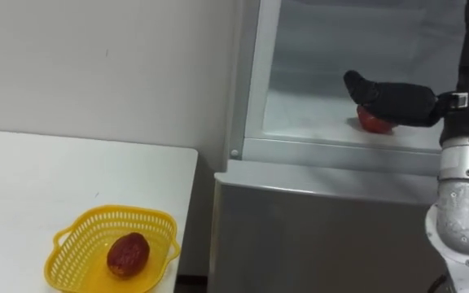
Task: Retrieve from the upper fridge
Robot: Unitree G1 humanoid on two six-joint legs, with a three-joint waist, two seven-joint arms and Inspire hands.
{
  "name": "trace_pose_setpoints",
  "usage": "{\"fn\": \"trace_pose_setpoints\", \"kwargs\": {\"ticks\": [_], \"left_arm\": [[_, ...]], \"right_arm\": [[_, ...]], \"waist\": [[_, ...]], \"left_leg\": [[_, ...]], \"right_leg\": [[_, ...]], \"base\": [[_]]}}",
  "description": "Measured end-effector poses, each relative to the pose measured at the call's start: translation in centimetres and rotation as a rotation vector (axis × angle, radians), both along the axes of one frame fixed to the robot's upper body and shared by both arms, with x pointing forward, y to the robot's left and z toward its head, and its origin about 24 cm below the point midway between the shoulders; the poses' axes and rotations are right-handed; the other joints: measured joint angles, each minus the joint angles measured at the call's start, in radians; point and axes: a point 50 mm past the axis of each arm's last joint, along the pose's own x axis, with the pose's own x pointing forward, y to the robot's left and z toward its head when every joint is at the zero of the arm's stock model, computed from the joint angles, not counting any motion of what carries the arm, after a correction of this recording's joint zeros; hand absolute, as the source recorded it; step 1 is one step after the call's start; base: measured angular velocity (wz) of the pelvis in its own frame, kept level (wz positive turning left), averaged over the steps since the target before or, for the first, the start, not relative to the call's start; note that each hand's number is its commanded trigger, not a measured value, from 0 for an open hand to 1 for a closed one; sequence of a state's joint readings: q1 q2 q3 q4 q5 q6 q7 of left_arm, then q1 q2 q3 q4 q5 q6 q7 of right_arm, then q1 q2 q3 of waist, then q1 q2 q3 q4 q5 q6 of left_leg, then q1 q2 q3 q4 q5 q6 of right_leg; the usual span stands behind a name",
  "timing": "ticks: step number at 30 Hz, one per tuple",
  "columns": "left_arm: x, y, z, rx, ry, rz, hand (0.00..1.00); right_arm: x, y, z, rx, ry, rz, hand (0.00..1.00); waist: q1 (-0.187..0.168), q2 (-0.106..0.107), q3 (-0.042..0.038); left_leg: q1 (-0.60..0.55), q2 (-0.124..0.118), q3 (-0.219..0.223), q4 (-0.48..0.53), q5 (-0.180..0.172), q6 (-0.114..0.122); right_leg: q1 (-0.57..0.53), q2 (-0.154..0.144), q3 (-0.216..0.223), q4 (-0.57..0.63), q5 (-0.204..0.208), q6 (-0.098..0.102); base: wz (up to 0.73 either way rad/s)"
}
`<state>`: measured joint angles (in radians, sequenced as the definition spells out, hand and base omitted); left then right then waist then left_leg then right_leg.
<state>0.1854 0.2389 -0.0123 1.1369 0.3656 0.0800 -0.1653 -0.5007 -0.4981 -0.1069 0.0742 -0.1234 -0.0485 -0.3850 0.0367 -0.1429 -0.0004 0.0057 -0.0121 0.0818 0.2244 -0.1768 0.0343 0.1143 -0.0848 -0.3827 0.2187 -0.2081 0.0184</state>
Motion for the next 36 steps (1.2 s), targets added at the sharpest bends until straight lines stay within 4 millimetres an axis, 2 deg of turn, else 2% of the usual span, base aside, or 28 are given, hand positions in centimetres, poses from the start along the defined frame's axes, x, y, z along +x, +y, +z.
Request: {"fn": "trace_pose_setpoints", "kwargs": {"ticks": [6, 13, 18, 25, 30, 36], "left_arm": [[-0.1, 0.2, 0.1, -0.011, 0.01, -0.001, 0.0], [-0.8, 0.4, 0.2, -0.003, 0.033, 0.014, 0.0], [-0.5, 0.5, 0.3, 0.008, 0.023, 0.017, 0.0], [-0.5, 0.9, 0.5, 0.028, 0.007, 0.03, 0.0], [-0.3, 1.1, 0.6, 0.033, -0.003, 0.024, 0.0], [-0.4, 1.1, 0.6, 0.042, -0.007, 0.029, 0.0]], "right_arm": [[1.6, -0.7, 0.4, 0.033, 0.062, -0.005, 0.0], [2.2, -1.6, 0.2, 0.102, 0.111, 0.01, 0.0], [2.5, -2.6, -0.5, 0.117, 0.185, 0.006, 0.0], [4.3, -2.1, -2.0, 0.07, 0.337, 0.029, 0.0], [4.4, -2.0, -2.1, 0.063, 0.361, 0.047, 0.0], [4.6, -2.5, -2.9, 0.075, 0.398, 0.034, 0.0]], "waist": [[-0.001, -0.002, -0.0023], [0.003, -0.006, -0.007], [0.027, -0.005, -0.0074], [0.023, -0.005, -0.0071], [0.024, -0.005, -0.0071], [0.023, 0.0, -0.0034]], "left_leg": [[-0.018, 0.0, -0.004, 0.013, 0.0, 0.0], [-0.028, -0.001, -0.008, 0.015, 0.0, 0.001], [-0.031, 0.0, -0.006, 0.015, 0.0, 0.001], [-0.04, -0.001, -0.012, 0.016, 0.0, 0.001], [-0.045, -0.001, -0.017, 0.019, 0.0, 0.0], [-0.048, -0.001, -0.028, 0.029, 0.0, 0.0]], "right_leg": [[-0.013, 0.0, -0.001, 0.002, 0.001, -0.001], [-0.021, -0.001, -0.006, 0.003, 0.001, -0.001], [-0.027, -0.001, -0.005, 0.003, 0.001, -0.002], [-0.028, 0.001, -0.006, 0.002, 0.001, -0.002], [-0.033, 0.001, -0.011, 0.001, 0.001, -0.002], [-0.025, 0.001, -0.03, 0.0, 0.001, -0.002]], "base": [[0.0], [0.0], [-0.02], [0.02], [0.04], [0.06]]}}
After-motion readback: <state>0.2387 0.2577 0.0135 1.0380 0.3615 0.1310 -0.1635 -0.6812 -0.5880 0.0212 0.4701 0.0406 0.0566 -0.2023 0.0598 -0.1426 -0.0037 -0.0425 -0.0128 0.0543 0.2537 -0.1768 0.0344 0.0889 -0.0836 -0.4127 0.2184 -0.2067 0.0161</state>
